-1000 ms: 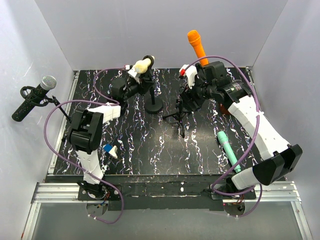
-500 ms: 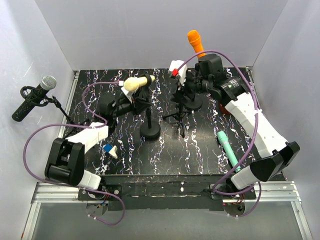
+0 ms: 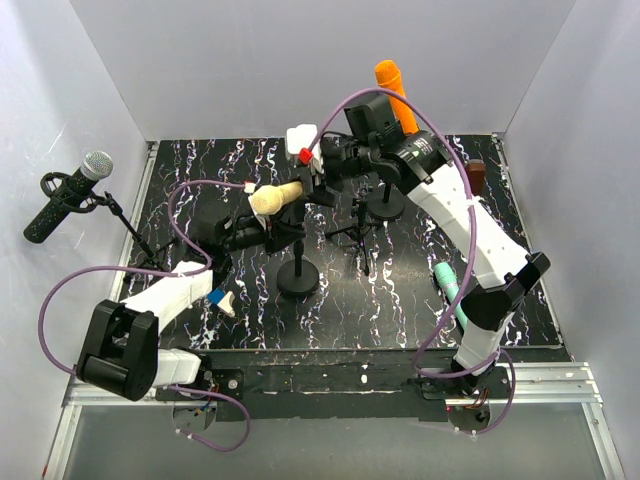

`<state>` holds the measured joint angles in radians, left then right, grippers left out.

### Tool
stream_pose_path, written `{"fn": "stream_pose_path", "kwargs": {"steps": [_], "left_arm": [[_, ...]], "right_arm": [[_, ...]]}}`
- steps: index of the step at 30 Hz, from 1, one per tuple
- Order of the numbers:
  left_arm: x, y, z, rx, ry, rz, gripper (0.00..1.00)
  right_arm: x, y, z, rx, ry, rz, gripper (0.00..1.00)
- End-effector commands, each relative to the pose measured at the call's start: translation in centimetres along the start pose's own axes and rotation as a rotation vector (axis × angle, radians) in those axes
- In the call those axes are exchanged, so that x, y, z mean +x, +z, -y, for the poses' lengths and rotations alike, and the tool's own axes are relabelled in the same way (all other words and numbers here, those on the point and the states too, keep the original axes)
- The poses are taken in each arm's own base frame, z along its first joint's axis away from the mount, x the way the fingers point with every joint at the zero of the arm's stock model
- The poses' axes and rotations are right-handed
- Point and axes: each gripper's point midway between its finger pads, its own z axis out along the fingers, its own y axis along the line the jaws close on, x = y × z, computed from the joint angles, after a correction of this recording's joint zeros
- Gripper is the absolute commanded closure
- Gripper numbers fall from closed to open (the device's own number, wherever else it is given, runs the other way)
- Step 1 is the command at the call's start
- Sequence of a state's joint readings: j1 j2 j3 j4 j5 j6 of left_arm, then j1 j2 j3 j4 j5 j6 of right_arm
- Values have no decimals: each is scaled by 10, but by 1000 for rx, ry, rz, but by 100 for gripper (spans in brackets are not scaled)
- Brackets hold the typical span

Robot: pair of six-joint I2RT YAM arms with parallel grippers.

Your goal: Remove the microphone from the stand

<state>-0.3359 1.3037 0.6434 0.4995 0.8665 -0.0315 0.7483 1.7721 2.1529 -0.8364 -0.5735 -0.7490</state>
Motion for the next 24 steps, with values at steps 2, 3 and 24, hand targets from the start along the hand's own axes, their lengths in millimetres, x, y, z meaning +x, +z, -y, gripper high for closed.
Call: {"fn": "stream_pose_path", "kwargs": {"steps": [2, 3, 24], "left_arm": [[-23, -7, 11, 35, 126, 43, 100], [-23, -7, 12, 35, 131, 42, 100], [-87, -61, -6, -371, 146, 39, 36]], "right_arm": [[-23, 0, -50, -185, -101, 48, 27], [-23, 0, -55, -198, -109, 48, 28], [-33, 15, -13, 141, 144, 131, 99]]}}
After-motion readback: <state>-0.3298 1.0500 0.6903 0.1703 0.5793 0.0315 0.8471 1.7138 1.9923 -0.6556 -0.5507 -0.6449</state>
